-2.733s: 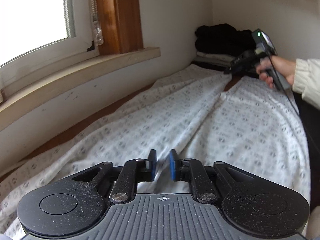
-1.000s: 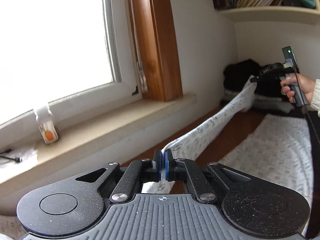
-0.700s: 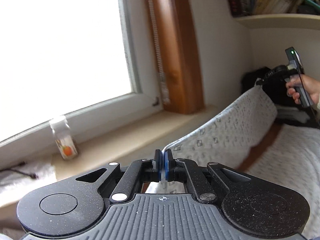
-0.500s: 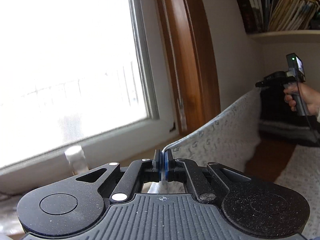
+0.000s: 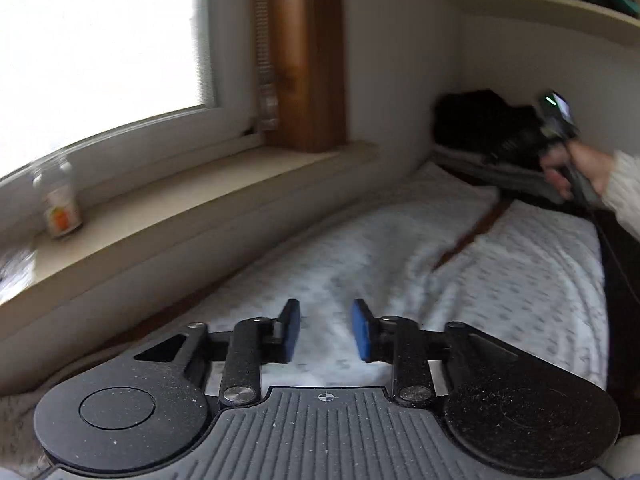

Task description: Fold clothes

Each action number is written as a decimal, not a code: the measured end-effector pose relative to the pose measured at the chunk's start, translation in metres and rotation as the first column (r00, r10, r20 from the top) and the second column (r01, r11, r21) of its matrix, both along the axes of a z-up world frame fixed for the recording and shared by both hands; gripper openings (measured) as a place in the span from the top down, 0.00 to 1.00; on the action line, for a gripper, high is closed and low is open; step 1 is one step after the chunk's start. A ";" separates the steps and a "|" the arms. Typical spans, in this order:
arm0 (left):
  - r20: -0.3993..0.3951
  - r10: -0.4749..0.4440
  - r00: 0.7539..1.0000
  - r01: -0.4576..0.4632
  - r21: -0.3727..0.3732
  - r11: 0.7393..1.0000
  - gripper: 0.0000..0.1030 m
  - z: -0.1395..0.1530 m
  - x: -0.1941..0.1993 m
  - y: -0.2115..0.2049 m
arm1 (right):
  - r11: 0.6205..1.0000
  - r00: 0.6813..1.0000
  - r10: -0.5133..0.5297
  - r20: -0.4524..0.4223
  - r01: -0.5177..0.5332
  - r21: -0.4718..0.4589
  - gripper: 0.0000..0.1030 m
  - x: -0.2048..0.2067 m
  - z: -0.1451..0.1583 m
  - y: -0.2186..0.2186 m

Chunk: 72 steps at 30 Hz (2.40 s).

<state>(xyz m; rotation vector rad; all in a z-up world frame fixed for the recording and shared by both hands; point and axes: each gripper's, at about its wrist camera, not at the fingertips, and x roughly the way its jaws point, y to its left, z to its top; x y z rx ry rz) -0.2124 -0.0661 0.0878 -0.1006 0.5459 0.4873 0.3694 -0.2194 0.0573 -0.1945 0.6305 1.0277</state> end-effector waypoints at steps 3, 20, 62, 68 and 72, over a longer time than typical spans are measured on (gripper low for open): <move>0.006 0.099 0.995 -0.099 -0.027 0.995 0.59 -0.008 -0.016 0.032 | 0.997 0.997 0.078 -0.020 -0.078 -0.008 0.62 -0.020 -0.014 0.010; -0.022 0.359 0.933 -0.360 -0.104 0.927 0.43 -0.059 -0.105 0.062 | 0.954 0.954 0.298 0.002 -0.298 0.027 0.51 -0.096 -0.054 0.033; -0.057 0.632 0.773 -0.631 0.043 0.775 0.24 -0.013 -0.210 0.179 | 0.891 0.874 0.454 0.169 -0.444 -0.098 0.36 -0.191 -0.040 0.087; -0.136 0.633 0.762 -0.627 0.091 0.774 0.44 -0.032 -0.206 0.210 | 0.890 0.877 0.456 0.150 -0.447 -0.092 0.35 -0.188 -0.039 0.088; -0.202 0.637 0.744 -0.603 0.208 0.770 0.81 -0.039 -0.198 0.207 | 0.887 0.877 0.461 0.138 -0.452 -0.088 0.35 -0.186 -0.039 0.088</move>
